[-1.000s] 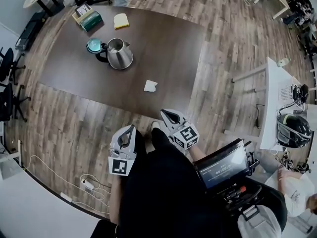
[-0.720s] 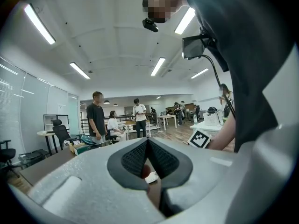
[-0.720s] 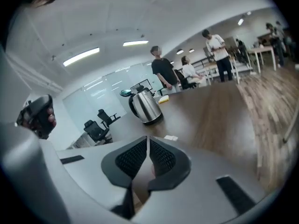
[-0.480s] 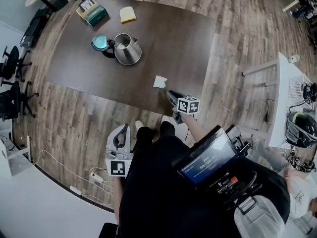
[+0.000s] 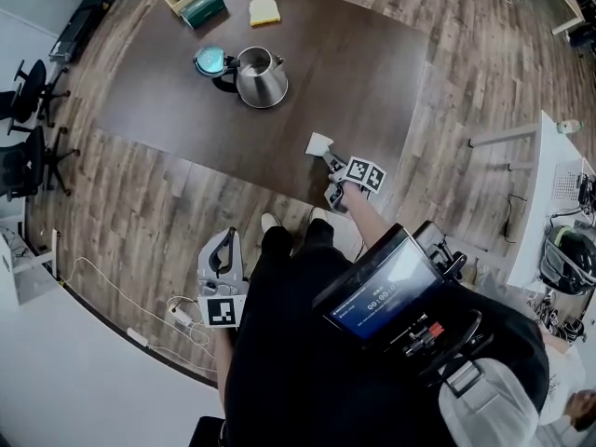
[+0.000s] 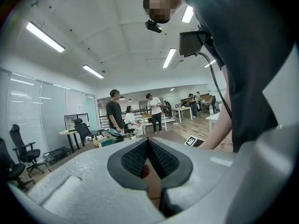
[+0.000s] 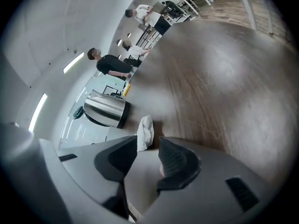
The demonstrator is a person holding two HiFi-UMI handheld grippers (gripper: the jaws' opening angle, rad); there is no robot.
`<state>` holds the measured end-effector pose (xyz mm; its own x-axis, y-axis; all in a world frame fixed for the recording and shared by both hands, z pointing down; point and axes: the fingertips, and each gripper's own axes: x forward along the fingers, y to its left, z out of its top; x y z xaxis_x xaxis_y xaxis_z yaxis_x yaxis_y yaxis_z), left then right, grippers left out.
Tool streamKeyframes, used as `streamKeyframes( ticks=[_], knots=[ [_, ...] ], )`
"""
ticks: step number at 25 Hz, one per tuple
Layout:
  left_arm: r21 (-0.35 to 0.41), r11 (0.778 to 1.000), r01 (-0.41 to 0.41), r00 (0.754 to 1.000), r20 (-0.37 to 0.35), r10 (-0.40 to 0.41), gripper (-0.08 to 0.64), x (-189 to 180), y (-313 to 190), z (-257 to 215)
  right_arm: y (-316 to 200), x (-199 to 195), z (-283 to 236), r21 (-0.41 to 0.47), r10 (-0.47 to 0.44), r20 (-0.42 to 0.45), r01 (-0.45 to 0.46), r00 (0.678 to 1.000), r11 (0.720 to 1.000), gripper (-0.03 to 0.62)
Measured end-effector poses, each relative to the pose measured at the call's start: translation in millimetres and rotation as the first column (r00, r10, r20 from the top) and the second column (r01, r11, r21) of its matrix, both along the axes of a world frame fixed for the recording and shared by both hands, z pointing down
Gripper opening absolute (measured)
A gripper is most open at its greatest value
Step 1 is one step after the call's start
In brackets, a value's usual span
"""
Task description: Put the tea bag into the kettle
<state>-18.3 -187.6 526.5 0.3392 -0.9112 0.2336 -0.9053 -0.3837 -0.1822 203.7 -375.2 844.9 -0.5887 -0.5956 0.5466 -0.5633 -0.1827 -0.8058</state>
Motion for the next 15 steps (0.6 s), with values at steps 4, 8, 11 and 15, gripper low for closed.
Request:
streamKeyframes(
  ticks=[4,8,11,15],
  knots=[
    [0.014,0.999,0.037,0.999,0.007,-0.037,0.002,-15,-1,-2,-6,-4,8,-0.053,0.013,-0.031,-0.015,0.999,0.998,0.089],
    [0.023,0.997,0.071,0.997,0.001,-0.072,0.002,-30,-3,-4,-4,-3,11,-0.076,0.023,-0.037,-0.025,0.999,0.997,0.028],
    [0.021,0.996,0.084,0.996,-0.022,-0.083,0.002,-37,-5,-2,-5,-5,12,-0.071,0.021,-0.024,-0.023,0.999,0.997,0.026],
    [0.036,0.997,0.071,0.996,-0.048,-0.07,0.002,-39,-12,-2,-5,-11,3,-0.046,0.029,0.014,-0.029,0.999,0.999,0.021]
  ],
)
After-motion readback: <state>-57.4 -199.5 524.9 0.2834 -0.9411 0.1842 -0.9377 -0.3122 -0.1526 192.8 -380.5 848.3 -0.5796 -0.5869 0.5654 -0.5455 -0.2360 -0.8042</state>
